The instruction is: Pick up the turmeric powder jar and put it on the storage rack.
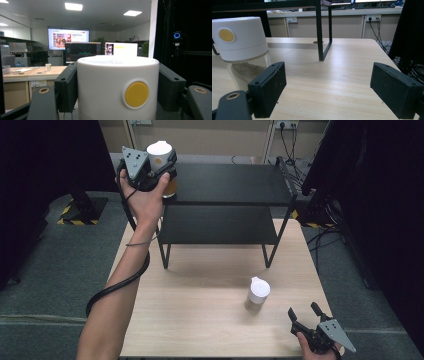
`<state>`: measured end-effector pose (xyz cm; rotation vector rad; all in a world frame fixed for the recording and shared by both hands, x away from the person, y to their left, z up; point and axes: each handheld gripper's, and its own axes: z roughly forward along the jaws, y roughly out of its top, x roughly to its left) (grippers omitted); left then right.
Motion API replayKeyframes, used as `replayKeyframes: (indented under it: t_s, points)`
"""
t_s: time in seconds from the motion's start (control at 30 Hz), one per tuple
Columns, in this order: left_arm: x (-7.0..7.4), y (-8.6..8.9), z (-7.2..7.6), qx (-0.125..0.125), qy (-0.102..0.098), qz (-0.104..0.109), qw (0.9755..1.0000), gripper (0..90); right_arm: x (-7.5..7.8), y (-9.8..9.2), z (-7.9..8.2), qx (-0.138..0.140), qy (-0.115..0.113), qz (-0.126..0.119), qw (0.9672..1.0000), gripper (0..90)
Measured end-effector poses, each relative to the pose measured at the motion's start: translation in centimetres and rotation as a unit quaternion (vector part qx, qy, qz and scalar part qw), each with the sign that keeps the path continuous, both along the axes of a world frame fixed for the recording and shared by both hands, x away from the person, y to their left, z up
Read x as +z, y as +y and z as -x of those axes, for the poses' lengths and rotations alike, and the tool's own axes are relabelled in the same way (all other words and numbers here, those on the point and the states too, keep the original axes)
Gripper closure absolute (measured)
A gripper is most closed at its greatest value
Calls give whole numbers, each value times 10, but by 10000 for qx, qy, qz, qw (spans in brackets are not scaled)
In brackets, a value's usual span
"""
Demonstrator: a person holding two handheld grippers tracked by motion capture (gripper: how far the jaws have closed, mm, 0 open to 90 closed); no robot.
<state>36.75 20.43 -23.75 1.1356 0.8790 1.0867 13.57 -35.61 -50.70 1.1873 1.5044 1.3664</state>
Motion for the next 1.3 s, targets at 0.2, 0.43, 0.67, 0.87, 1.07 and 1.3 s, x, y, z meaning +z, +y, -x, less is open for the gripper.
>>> replayKeyframes:
  t_s: [0.2,0.43,0.67,0.87,1.07,1.3]
  points:
    - [1,0,-2,-23,21,52,10000,295,0,0,0,4,6,-9,10000,136]
    - [3,-3,-2,32,73,124,9999,209,0,-1,0,9,-2,-15,10000,136]
    - [2,-4,1,118,72,146,9998,139,0,0,0,9,-2,1,10000,137]
    - [-1,-3,7,99,28,156,9998,135,1,0,-1,12,18,9,10000,136]
    - [-7,-2,17,43,-72,117,9999,135,0,0,0,5,9,-14,10000,136]
    - [-18,3,30,2,-133,108,9999,135,0,0,0,3,11,-10,10000,136]
